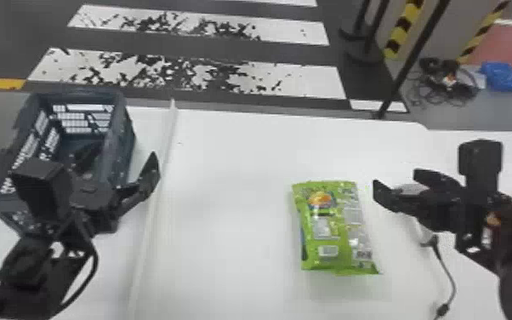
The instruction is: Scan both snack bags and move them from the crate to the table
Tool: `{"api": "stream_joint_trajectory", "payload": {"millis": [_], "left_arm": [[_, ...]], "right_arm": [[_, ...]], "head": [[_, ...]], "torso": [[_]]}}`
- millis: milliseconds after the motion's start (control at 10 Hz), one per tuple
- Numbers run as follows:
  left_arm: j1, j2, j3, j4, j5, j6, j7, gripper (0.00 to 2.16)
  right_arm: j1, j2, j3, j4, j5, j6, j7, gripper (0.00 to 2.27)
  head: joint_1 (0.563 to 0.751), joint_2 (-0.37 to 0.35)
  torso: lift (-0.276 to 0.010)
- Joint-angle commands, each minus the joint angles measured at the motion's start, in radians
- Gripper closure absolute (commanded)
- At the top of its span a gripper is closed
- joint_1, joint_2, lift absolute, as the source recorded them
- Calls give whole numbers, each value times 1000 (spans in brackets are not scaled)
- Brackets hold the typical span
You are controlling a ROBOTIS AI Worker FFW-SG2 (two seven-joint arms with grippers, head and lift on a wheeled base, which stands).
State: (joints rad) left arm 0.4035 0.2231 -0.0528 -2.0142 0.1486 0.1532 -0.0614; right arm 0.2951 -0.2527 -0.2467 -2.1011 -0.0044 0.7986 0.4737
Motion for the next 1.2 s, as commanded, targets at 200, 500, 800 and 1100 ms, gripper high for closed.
{"api": "stream_joint_trajectory", "payload": {"millis": [200,500,800,1100], "left_arm": [[3,-4,1,9,2,-10,-2,87],[3,-7,2,17,2,-22,-3,87],[3,-7,4,25,3,-34,-3,87],[3,-8,5,37,8,-56,-3,87]], "right_arm": [[-5,-43,-77,207,-9,-115,9,140],[-48,-80,-69,348,-5,-155,16,144],[-137,-120,-22,513,8,-192,26,302],[-166,-120,-11,555,26,-180,17,2081]], "head": [[695,-194],[695,-254],[695,-270],[695,-274]], "torso": [[-88],[-88],[-88],[-88]]}}
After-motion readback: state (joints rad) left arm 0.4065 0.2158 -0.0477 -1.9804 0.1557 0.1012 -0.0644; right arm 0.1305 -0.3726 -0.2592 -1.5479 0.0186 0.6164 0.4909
